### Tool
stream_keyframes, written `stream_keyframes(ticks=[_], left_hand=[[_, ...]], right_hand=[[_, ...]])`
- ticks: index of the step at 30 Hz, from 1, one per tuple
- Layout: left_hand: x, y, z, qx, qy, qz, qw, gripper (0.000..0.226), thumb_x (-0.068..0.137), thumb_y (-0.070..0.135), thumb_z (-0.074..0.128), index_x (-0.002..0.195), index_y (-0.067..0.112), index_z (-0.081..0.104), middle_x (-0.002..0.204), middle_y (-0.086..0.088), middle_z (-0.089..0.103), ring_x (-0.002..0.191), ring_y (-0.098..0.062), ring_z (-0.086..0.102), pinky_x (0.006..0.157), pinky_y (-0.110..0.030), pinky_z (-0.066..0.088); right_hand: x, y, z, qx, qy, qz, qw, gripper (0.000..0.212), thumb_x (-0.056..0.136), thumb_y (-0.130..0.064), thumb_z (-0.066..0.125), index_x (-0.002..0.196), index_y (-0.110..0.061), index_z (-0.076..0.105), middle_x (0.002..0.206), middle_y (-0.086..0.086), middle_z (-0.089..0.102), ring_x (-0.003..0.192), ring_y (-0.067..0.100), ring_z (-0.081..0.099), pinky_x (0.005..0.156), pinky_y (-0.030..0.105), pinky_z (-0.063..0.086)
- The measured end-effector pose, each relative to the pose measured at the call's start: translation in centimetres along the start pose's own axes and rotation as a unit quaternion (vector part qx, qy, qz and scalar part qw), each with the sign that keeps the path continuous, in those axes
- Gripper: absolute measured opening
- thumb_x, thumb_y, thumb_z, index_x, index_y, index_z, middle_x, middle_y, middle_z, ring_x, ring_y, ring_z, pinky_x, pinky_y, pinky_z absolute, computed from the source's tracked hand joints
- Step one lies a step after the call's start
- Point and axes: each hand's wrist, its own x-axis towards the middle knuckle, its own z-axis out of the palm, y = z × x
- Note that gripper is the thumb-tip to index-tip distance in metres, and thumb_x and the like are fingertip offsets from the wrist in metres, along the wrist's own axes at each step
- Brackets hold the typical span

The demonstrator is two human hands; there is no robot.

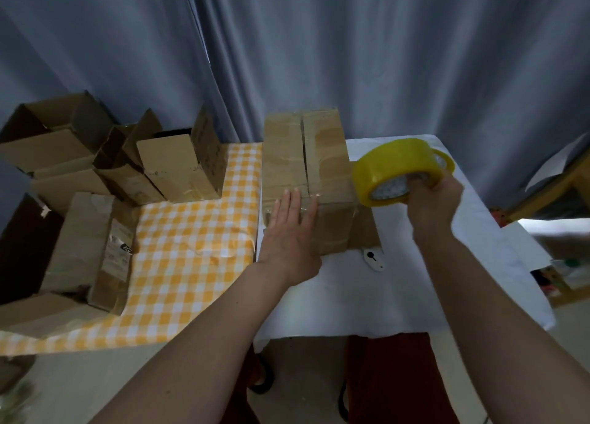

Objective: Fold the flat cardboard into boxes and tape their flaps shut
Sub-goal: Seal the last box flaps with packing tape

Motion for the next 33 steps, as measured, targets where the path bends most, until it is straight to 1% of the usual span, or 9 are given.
stream_keyframes(ticks=[3,6,10,19,23,25,28,30,33], left_hand=[[0.1,0.0,0.0,0.001,-0.001,-0.001,1.0,0.109,0.077,0.045,0.063,0.151,0.024,-0.015,0.159,-0.012,-0.017,0.145,-0.028,-0.022,0.115,-0.037,-0.017],[0.1,0.2,0.0,0.004,-0.003,-0.002,1.0,0.108,0.077,0.047,0.064,0.15,0.029,-0.014,0.159,-0.013,-0.018,0.144,-0.029,-0.023,0.115,-0.038,-0.017],[0.1,0.1,-0.3,0.018,-0.009,0.005,1.0,0.104,0.08,0.048,0.063,0.151,0.032,-0.011,0.158,-0.015,-0.019,0.144,-0.031,-0.023,0.114,-0.038,-0.016],[1.3,-1.8,-1.4,0.027,-0.004,0.047,0.999,0.094,0.086,0.042,0.061,0.152,0.033,-0.006,0.161,-0.006,-0.014,0.146,-0.027,-0.019,0.113,-0.035,-0.017],[1.6,-2.9,-2.4,0.038,0.015,0.049,0.998,0.091,0.084,0.041,0.063,0.153,0.021,0.008,0.162,-0.004,-0.006,0.148,-0.023,-0.012,0.116,-0.033,-0.009],[1.9,-1.0,-2.3,0.015,0.008,0.028,0.999,0.097,0.082,0.045,0.063,0.153,0.014,0.005,0.162,-0.006,-0.002,0.148,-0.023,-0.005,0.117,-0.032,-0.005],[2.1,1.6,-1.0,0.053,-0.008,0.021,0.998,0.102,0.081,0.058,0.055,0.151,0.026,-0.011,0.159,-0.017,-0.003,0.146,-0.038,-0.005,0.12,-0.049,-0.003],[2.3,2.0,-0.4,0.082,-0.011,0.013,0.997,0.102,0.08,0.063,0.053,0.149,0.032,-0.016,0.158,-0.022,-0.006,0.144,-0.045,-0.007,0.118,-0.054,0.0],[2.5,1.4,0.1,0.093,0.001,0.013,0.996,0.104,0.078,0.064,0.054,0.148,0.033,-0.016,0.158,-0.023,-0.006,0.144,-0.046,-0.008,0.118,-0.055,-0.001]], right_hand=[[0.8,0.9,-1.4,-0.036,0.004,-0.004,0.999,0.01,0.084,-0.015,0.059,0.091,-0.011,0.065,0.094,0.014,0.066,0.092,0.032,0.062,0.084,0.049,0.051],[0.5,2.0,-1.3,-0.043,-0.007,0.01,0.999,0.016,0.086,-0.014,0.061,0.101,-0.009,0.065,0.104,0.017,0.066,0.099,0.034,0.061,0.087,0.051,0.051],[0.7,3.1,-0.8,-0.027,-0.01,0.046,0.999,0.02,0.086,-0.011,0.06,0.105,-0.009,0.064,0.107,0.015,0.065,0.1,0.034,0.06,0.085,0.053,0.051],[-0.2,6.4,0.5,0.005,-0.025,0.13,0.991,0.018,0.085,-0.018,0.066,0.101,-0.01,0.064,0.101,0.018,0.066,0.095,0.037,0.062,0.079,0.056,0.053],[-0.5,6.9,1.3,0.025,-0.078,0.131,0.988,0.012,0.083,-0.012,0.066,0.094,-0.015,0.06,0.102,0.018,0.065,0.097,0.036,0.062,0.081,0.056,0.053],[-0.7,6.9,1.6,0.032,-0.087,0.129,0.987,0.015,0.084,-0.009,0.065,0.096,-0.014,0.058,0.105,0.019,0.063,0.099,0.038,0.06,0.083,0.057,0.052],[-0.5,6.8,1.2,0.034,-0.099,0.106,0.989,0.032,0.085,-0.005,0.064,0.116,-0.008,0.056,0.119,0.017,0.06,0.11,0.037,0.057,0.089,0.057,0.049],[-0.2,6.5,0.4,0.013,-0.115,0.064,0.991,0.044,0.087,-0.005,0.062,0.129,-0.012,0.052,0.127,0.013,0.057,0.117,0.033,0.054,0.092,0.056,0.048],[1.0,6.3,-1.2,-0.072,-0.094,-0.019,0.993,0.042,0.086,-0.006,0.059,0.127,-0.017,0.051,0.121,0.012,0.06,0.109,0.033,0.056,0.087,0.047,0.049]])
